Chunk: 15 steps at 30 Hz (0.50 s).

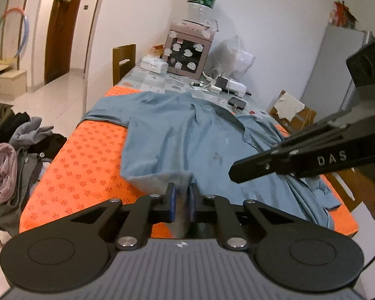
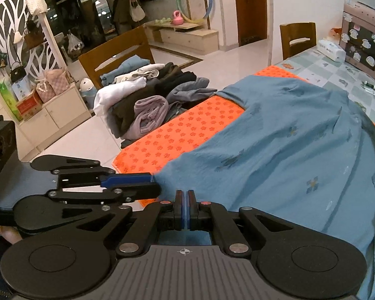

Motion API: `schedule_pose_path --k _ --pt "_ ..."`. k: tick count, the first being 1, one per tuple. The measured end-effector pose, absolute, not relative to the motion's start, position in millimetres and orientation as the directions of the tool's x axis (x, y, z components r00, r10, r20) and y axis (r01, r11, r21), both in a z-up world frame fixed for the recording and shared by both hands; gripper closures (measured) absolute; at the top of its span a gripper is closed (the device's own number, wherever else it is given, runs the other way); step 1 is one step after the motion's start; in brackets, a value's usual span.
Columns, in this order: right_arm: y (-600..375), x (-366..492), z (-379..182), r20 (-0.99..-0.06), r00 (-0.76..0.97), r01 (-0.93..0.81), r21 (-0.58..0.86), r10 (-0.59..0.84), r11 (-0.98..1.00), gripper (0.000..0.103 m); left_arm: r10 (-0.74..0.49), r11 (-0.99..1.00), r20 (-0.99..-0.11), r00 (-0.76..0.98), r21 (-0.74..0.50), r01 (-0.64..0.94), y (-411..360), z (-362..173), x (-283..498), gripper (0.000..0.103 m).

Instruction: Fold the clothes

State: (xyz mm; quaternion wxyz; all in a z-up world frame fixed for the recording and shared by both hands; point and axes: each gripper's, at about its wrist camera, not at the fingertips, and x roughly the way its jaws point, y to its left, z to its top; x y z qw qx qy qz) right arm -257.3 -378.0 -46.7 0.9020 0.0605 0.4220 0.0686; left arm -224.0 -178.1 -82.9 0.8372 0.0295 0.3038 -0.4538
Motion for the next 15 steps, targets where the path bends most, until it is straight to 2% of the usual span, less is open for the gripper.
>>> schedule_pose_path --k 5,7,9,15 --pt "-374.1 -257.7 -57.1 -0.763 0.623 -0.073 0.162 0.172 0.984 0.097 -0.713 0.614 -0.561 0.421 -0.21 0.761 -172.3 -91.8 -216.3 0.093" --pt "-369.5 -259.3 -64.5 -0.764 0.623 -0.077 0.154 0.168 0.985 0.09 -0.701 0.629 -0.573 0.425 -0.215 0.747 -167.8 -96.1 -211.4 0.093" --pt "-361.5 -260.7 -75.6 -0.772 0.62 -0.07 0.128 0.144 0.989 0.071 -0.685 0.648 -0.584 0.435 -0.217 0.73 -160.4 -99.9 -206.3 0.093" --pt "-323.9 -264.9 -113.4 -0.788 0.608 -0.121 0.029 0.097 0.992 0.061 -0.621 0.71 -0.628 0.469 -0.197 0.676 -128.6 -111.7 -192.5 0.092"
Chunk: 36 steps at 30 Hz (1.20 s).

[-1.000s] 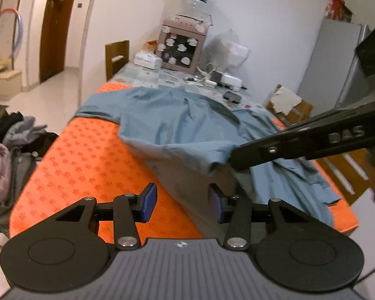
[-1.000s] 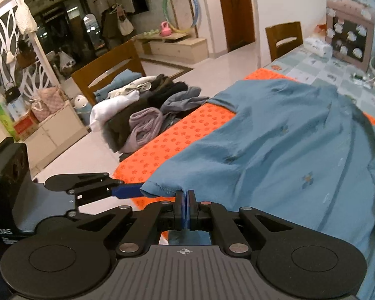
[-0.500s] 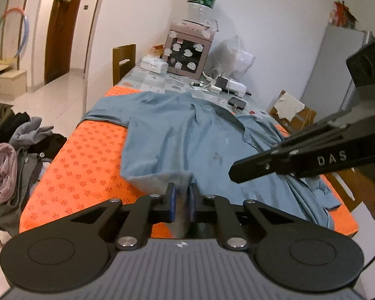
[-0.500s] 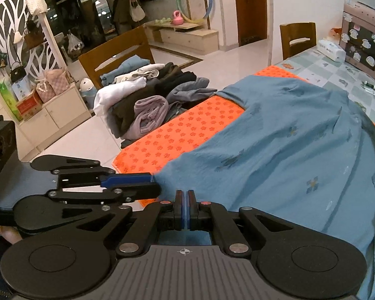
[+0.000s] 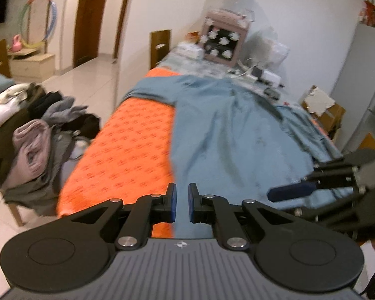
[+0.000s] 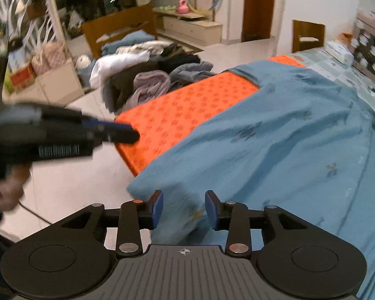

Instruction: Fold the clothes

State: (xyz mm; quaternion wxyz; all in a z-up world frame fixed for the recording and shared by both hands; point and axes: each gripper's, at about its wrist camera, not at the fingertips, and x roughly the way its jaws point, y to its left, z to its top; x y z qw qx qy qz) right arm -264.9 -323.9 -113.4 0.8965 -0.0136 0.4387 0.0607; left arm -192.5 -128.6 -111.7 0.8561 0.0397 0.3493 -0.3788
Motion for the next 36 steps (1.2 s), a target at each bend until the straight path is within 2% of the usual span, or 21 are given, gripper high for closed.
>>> schedule_pose_path --k 2,6,10,14,23,25,27,30,36 --pt "-310.7 -266.1 -124.5 -0.798 0.597 -0.149 -0.01 0.082 0.989 0.06 -0.597 0.726 -0.643 0.479 -0.18 0.663 -116.5 -115.5 -190.6 0.092" --pt "-285.0 -274.7 -142.8 -0.802 0.596 -0.222 -0.105 0.049 0.969 0.047 -0.559 0.744 -0.669 0.491 -0.143 0.652 -98.7 -121.5 -192.7 0.09" --pt "-265.1 -286.3 -158.3 -0.786 0.616 -0.272 -0.264 -0.044 0.925 0.046 -0.54 0.746 -0.685 0.49 -0.12 0.655 -90.8 -125.8 -195.8 0.086" --pt "-249.9 -300.6 -172.5 -0.752 0.648 -0.331 -0.417 -0.118 0.846 0.046 -0.536 0.738 -0.691 0.485 -0.105 0.666 -87.2 -128.1 -199.7 0.077" --pt "-233.2 -316.1 -198.4 -0.7 0.687 -0.419 -0.599 -0.192 0.683 0.047 -0.546 0.713 -0.695 0.468 -0.092 0.695 -92.6 -129.0 -207.8 0.069" --pt "-232.6 -318.3 -200.2 -0.688 0.698 -0.421 -0.619 -0.2 0.663 0.054 -0.547 0.711 -0.694 0.468 -0.09 0.698 -93.2 -128.9 -209.4 0.067" --pt "-235.3 -318.6 -196.3 -0.689 0.696 -0.422 -0.619 -0.201 0.662 0.078 -0.549 0.709 -0.69 0.471 -0.086 0.7 -94.2 -128.0 -210.7 0.063" --pt "-241.6 -318.9 -184.3 -0.681 0.705 -0.403 -0.614 -0.198 0.678 0.093 -0.554 0.705 -0.683 0.477 -0.08 0.704 -96.6 -126.5 -213.1 0.056" --pt "-277.1 -306.6 -119.5 -0.646 0.738 -0.227 -0.509 -0.194 0.83 0.098 -0.593 0.657 -0.67 0.447 -0.08 0.75 -112.0 -125.6 -222.9 0.048"
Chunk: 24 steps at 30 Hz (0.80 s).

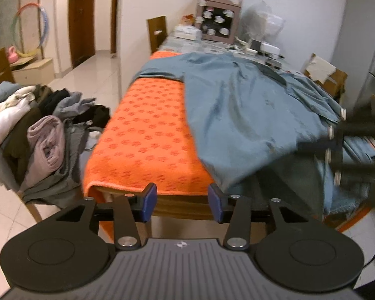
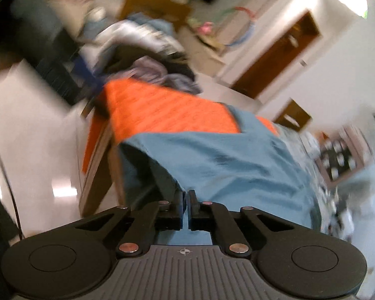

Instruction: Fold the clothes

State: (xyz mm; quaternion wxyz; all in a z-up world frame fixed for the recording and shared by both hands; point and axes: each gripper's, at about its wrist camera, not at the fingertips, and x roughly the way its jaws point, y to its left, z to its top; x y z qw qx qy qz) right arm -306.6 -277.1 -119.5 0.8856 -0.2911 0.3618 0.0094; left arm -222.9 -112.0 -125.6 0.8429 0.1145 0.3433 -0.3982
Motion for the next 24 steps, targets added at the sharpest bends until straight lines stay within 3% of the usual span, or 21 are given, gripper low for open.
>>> schedule_pose_path --k 6,14,19,22,24 --pt "-315.5 -293.1 -73.6 -0.625 0.753 -0.1 -0.417 -0.205 0.904 0.098 -0.645 0.598 -0.638 0.421 -0.079 0.797 -151.3 -120.6 -234.4 0.038" --pt "-341.5 -291.8 -53.3 -0.621 0.755 -0.032 -0.357 -0.212 0.933 0.099 -0.613 0.588 -0.641 0.462 0.02 0.808 -209.8 -135.9 -245.9 0.038" --pt "-345.6 -291.8 -62.9 -0.669 0.732 -0.083 -0.28 -0.133 0.956 0.098 -0.581 0.599 -0.641 0.502 0.08 0.797 -206.1 -149.6 -250.4 0.038" --pt "-339.5 -296.1 -80.7 -0.705 0.704 -0.133 -0.246 -0.083 0.96 0.094 -0.571 0.613 -0.646 0.506 0.073 0.786 -190.7 -151.3 -247.0 0.038" --pt "-333.1 -298.4 -95.1 -0.726 0.684 -0.158 -0.242 -0.071 0.957 0.08 -0.563 0.623 -0.651 0.51 0.071 0.779 -180.4 -152.3 -244.8 0.038"
